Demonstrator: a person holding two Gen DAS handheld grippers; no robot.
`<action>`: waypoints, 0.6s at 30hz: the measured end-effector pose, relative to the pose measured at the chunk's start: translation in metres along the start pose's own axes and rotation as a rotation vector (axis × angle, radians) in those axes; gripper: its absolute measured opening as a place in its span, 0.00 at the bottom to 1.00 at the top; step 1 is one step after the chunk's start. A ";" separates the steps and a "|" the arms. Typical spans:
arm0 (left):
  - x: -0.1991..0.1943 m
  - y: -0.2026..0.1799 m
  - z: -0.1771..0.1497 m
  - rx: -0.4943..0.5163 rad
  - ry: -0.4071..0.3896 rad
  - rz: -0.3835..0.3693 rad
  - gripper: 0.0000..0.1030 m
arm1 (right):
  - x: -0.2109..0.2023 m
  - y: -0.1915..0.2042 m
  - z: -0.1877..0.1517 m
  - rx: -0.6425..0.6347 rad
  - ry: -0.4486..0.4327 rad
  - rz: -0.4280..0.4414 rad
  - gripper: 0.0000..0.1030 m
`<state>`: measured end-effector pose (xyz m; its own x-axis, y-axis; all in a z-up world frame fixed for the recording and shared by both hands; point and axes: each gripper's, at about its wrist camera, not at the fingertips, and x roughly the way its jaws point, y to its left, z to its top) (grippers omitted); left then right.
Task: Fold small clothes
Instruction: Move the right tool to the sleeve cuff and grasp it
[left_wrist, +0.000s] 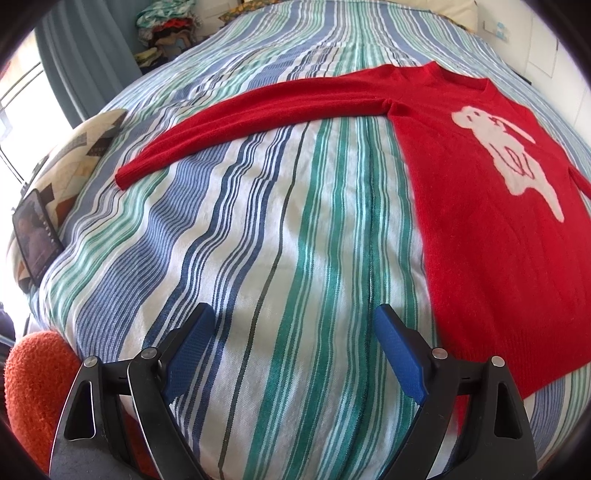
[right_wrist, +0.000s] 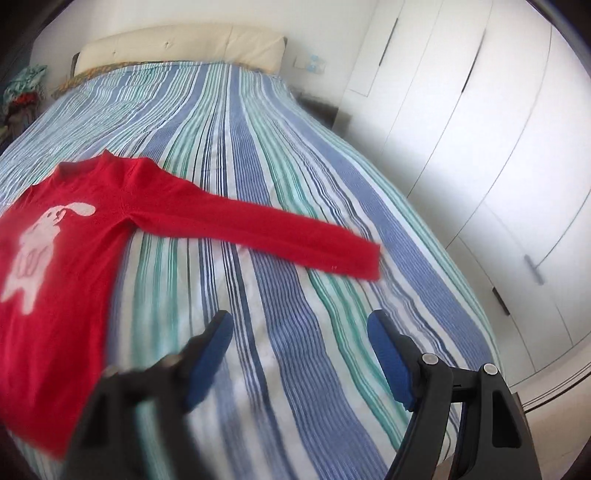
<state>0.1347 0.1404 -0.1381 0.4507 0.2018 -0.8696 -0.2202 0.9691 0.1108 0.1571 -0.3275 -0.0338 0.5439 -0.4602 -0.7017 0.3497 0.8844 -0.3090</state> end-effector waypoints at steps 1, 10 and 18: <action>0.001 0.000 0.000 0.001 0.002 0.002 0.87 | -0.003 0.001 0.003 -0.012 -0.009 -0.007 0.73; 0.003 -0.002 0.000 0.012 0.005 0.008 0.89 | -0.021 0.012 0.011 -0.077 -0.051 -0.037 0.73; 0.004 -0.002 0.000 0.013 0.007 0.008 0.89 | -0.024 0.013 0.017 -0.102 -0.070 -0.064 0.73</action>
<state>0.1371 0.1392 -0.1420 0.4429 0.2088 -0.8719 -0.2124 0.9693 0.1242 0.1617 -0.3062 -0.0099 0.5761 -0.5168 -0.6333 0.3078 0.8549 -0.4177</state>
